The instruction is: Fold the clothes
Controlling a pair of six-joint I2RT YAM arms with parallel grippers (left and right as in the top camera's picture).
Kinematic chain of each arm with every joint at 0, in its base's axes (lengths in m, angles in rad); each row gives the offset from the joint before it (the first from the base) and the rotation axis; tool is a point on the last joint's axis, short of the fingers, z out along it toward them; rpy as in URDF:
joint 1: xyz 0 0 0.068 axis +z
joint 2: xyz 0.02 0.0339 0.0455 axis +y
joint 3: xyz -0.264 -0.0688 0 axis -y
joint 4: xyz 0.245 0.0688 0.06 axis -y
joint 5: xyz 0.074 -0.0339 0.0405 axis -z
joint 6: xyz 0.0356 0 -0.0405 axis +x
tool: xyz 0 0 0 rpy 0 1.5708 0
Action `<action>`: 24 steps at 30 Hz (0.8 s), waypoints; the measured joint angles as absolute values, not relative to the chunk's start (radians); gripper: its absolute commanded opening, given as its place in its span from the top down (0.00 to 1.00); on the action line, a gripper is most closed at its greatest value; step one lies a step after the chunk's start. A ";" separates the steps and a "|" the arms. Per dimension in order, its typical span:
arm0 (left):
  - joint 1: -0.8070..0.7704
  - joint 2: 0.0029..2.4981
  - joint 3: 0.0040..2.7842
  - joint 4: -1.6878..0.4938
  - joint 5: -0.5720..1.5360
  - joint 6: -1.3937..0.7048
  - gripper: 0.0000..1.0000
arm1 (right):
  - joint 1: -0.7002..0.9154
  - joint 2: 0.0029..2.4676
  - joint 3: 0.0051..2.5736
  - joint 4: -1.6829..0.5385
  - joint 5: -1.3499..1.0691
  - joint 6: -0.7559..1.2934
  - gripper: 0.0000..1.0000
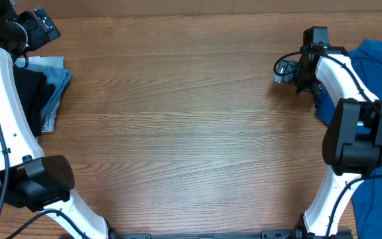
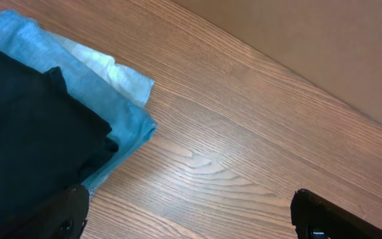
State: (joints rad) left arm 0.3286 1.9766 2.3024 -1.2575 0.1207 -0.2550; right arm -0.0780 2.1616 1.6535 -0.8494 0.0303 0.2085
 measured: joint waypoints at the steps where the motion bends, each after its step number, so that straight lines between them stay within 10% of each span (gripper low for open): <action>1: 0.329 1.977 2.302 -1.257 0.121 -0.255 0.00 | -0.078 2.162 1.654 -0.849 0.030 0.209 0.00; 9: 0.329 1.977 2.302 -1.257 0.121 -0.255 0.00 | -0.009 2.101 1.641 -0.855 0.033 0.209 0.00; 24: 0.329 1.977 2.302 -1.259 0.120 -0.255 0.00 | 0.415 0.888 1.634 -0.947 0.074 0.157 0.00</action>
